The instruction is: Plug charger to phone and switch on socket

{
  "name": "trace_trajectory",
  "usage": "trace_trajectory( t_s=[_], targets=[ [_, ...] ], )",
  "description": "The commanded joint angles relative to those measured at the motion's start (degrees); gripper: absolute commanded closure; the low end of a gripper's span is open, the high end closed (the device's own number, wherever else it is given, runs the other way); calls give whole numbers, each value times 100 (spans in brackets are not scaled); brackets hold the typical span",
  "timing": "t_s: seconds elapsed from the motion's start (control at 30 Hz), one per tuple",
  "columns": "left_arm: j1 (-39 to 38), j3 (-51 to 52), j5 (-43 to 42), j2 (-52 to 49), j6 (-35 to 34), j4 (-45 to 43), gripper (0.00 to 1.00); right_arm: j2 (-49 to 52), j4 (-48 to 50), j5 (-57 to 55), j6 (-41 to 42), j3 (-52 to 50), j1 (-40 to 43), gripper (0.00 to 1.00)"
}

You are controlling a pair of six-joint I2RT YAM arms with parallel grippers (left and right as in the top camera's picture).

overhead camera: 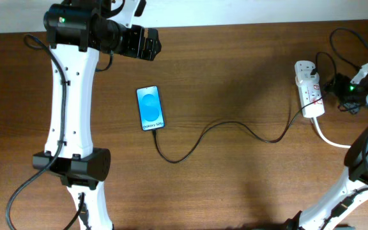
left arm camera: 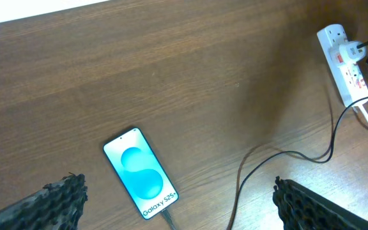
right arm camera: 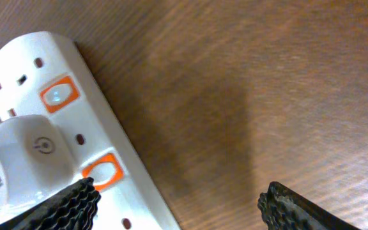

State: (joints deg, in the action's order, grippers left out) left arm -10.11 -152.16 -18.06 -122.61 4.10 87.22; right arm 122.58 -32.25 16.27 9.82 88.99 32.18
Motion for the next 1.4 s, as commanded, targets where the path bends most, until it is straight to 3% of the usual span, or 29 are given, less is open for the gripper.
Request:
trace_trajectory(
  t_s=[0.0, 0.23, 0.77, 1.1, 1.37],
  targets=[
    [2, -55, -63, 155, 74, -9, 1, 92, 87, -74, -105, 42, -133, 14],
    [2, -55, -63, 155, 72, -9, 1, 431, 164, -350, -129, 42, -439, 14],
    [2, -55, -63, 155, 74, -9, 1, 433, -48, -514, 57, 50, -295, 13],
    [2, -55, -63, 155, 72, -11, 1, 431, -649, -372, 48, 809, -243, 9],
    [2, -55, -63, 155, 74, -9, 1, 433, -680, -647, -83, 831, -297, 9]
  ],
)
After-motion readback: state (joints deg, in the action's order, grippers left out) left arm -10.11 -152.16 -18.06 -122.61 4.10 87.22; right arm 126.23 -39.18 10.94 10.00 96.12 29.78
